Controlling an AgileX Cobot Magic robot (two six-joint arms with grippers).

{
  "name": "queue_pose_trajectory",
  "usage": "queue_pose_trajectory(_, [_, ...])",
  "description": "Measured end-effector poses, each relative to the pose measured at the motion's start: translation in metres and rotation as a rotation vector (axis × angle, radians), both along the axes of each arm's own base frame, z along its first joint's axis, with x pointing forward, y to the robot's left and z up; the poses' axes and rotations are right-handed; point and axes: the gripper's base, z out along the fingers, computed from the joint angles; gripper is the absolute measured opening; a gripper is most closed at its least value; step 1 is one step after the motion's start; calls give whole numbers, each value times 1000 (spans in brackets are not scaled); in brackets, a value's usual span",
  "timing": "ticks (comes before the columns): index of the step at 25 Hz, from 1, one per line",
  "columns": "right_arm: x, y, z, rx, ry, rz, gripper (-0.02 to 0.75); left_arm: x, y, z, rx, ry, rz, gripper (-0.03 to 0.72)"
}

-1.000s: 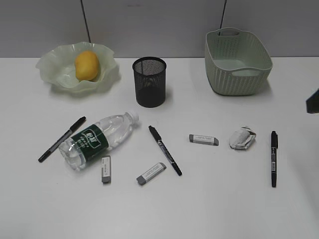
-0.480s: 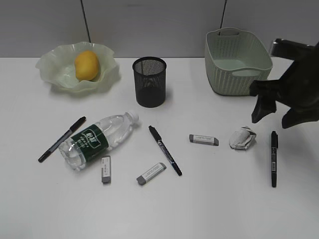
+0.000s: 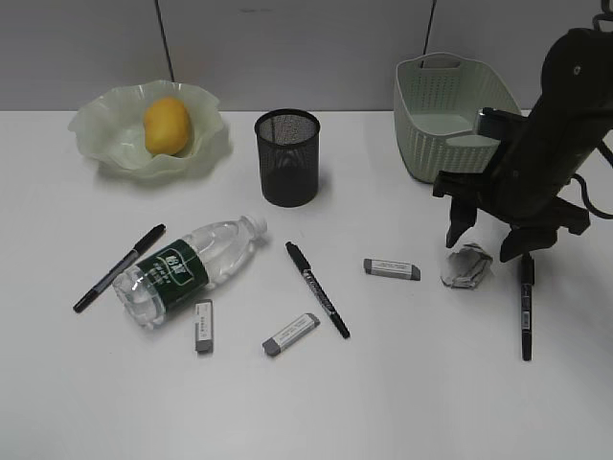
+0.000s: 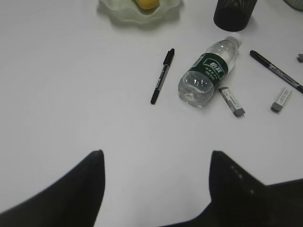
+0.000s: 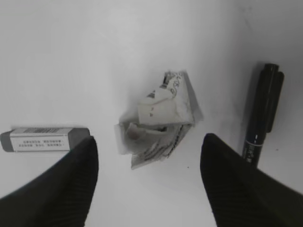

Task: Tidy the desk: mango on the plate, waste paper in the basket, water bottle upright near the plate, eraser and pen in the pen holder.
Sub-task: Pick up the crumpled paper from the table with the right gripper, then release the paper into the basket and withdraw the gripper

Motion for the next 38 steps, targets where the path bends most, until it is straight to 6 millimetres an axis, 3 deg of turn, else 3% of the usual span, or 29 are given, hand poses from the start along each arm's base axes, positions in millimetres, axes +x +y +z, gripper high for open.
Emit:
queue_pose_trajectory(12, [9,2,-36,2,41,-91,521,0,0,0,0,0,0,523])
queue_pose_trajectory(17, [11,2,-38,5,29,-97,416,0,0,0,0,0,0,523])
queue_pose_trajectory(22, [14,3,-35,5,33,-93,223,0,0,0,0,0,0,523])
queue_pose_trajectory(25, [19,5,-27,0,46,-62,185,0,0,0,0,0,0,523])
queue_pose_trajectory(30, [32,10,6,-9,46,54,175,0,0,0,0,0,0,523])
queue_pose_trajectory(38, [71,20,107,14,-191,174,173,0,0,0,0,0,0,523])
